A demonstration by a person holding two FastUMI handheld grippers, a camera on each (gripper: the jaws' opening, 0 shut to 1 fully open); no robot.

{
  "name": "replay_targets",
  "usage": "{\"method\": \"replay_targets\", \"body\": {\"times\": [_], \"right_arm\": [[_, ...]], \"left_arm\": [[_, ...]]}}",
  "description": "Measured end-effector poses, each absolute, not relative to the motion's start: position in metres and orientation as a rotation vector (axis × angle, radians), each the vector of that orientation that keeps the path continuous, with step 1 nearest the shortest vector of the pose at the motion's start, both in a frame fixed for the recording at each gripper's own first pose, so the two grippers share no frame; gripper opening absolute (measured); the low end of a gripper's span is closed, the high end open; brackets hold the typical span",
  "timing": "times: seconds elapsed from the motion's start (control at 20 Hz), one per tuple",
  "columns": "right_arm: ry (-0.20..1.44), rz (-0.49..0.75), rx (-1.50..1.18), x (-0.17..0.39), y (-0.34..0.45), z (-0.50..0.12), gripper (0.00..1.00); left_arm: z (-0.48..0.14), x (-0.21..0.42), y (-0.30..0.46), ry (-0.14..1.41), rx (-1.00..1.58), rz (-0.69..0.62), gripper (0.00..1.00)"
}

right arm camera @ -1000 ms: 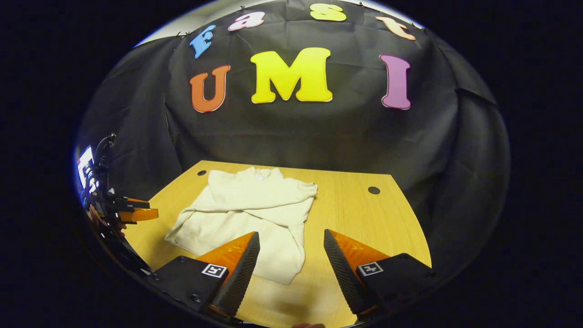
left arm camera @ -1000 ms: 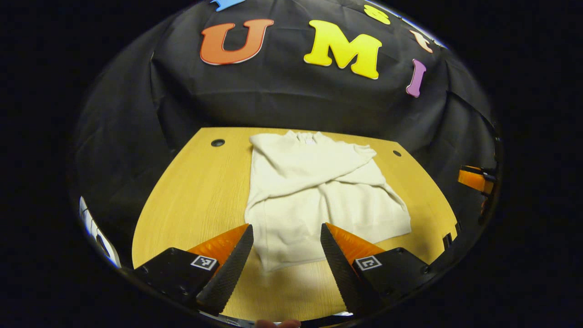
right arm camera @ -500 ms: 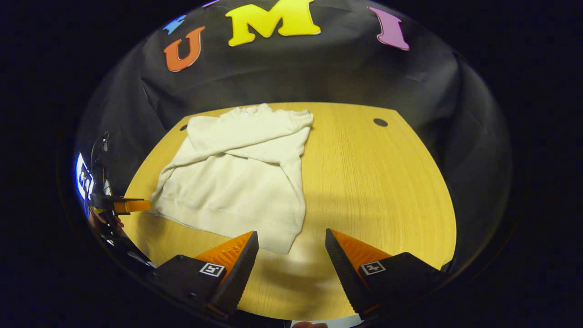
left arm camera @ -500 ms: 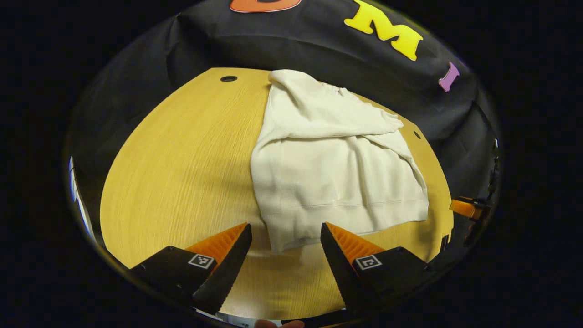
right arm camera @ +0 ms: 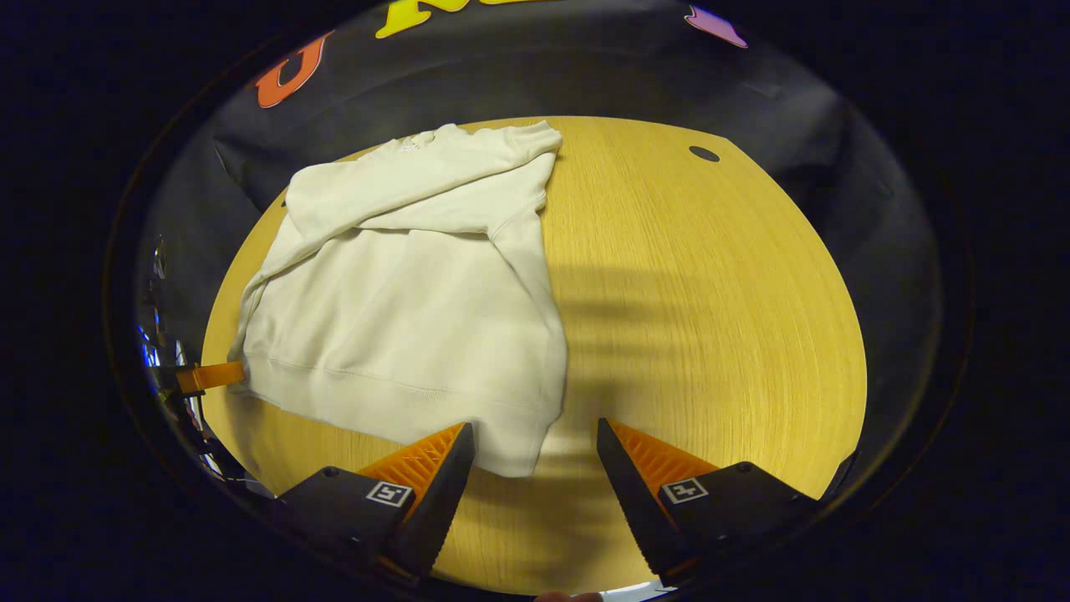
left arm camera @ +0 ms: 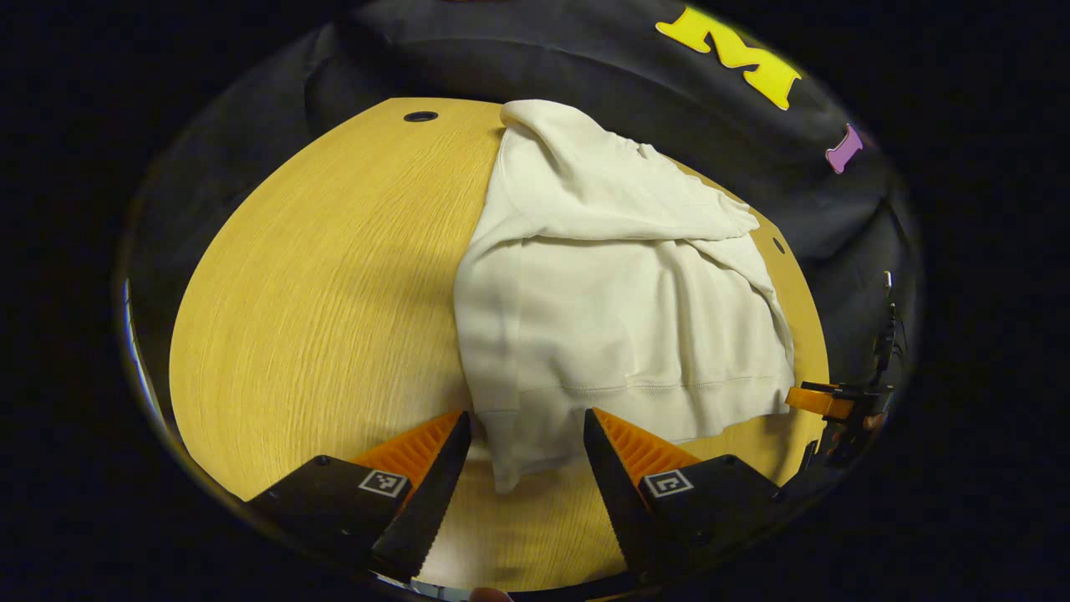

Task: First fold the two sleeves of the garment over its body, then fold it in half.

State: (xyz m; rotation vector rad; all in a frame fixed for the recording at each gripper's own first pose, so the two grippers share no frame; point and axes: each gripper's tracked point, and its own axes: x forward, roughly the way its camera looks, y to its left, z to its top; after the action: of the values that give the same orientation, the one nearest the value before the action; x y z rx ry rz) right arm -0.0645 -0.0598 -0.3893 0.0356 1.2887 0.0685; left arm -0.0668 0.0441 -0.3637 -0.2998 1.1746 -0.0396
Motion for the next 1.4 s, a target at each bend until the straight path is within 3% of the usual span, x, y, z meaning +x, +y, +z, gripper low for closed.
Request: {"method": "replay_targets", "body": {"times": [0.15,0.3,0.35,0.45,0.5,0.55,0.6,0.65,0.75,0.8,0.95,1.0,1.4], "right_arm": [[1.322,0.050,0.012,-0.063,-0.051,-0.399,0.91],[1.311,0.044,0.012,-0.065,-0.043,-0.399,0.93],[1.307,0.043,0.017,-0.066,-0.042,-0.400,0.84],[1.297,0.064,0.026,-0.063,-0.043,-0.400,0.78],[1.292,0.069,0.045,-0.061,-0.042,-0.401,0.70],[1.289,0.076,0.072,-0.060,-0.040,-0.402,0.53],[1.290,0.077,0.106,-0.059,-0.038,-0.401,0.44],[1.284,0.072,0.117,-0.056,-0.038,-0.400,0.23],[1.280,0.074,0.124,-0.057,-0.033,-0.397,0.20],[1.277,0.072,0.147,-0.057,-0.033,-0.400,0.07],[1.272,0.057,0.271,-0.055,-0.030,-0.394,0.06],[1.256,0.057,0.294,-0.052,-0.030,-0.390,0.06],[1.134,0.098,0.409,-0.021,-0.022,-0.331,0.07]], "left_arm": [[-0.369,-0.065,0.048,1.211,-0.268,-0.014,0.78],[-0.374,-0.066,0.054,1.241,-0.230,0.044,0.55],[-0.373,-0.066,0.054,1.236,-0.233,0.050,0.52],[-0.371,-0.064,0.048,1.206,-0.295,0.060,0.43],[-0.368,-0.064,0.047,1.191,-0.333,0.068,0.25],[-0.368,-0.064,0.047,1.179,-0.360,0.073,0.21],[-0.368,-0.065,0.045,1.172,-0.386,0.075,0.15],[-0.367,-0.065,0.044,1.167,-0.411,0.075,0.12],[-0.364,-0.063,0.041,1.146,-0.450,0.081,0.07],[-0.364,-0.063,0.040,1.134,-0.460,0.085,0.05],[-0.354,-0.064,0.042,1.105,-0.442,0.079,0.00],[-0.351,-0.064,0.042,1.098,-0.420,0.065,0.04],[-0.299,-0.030,0.041,0.952,-0.403,0.025,0.03]]}}
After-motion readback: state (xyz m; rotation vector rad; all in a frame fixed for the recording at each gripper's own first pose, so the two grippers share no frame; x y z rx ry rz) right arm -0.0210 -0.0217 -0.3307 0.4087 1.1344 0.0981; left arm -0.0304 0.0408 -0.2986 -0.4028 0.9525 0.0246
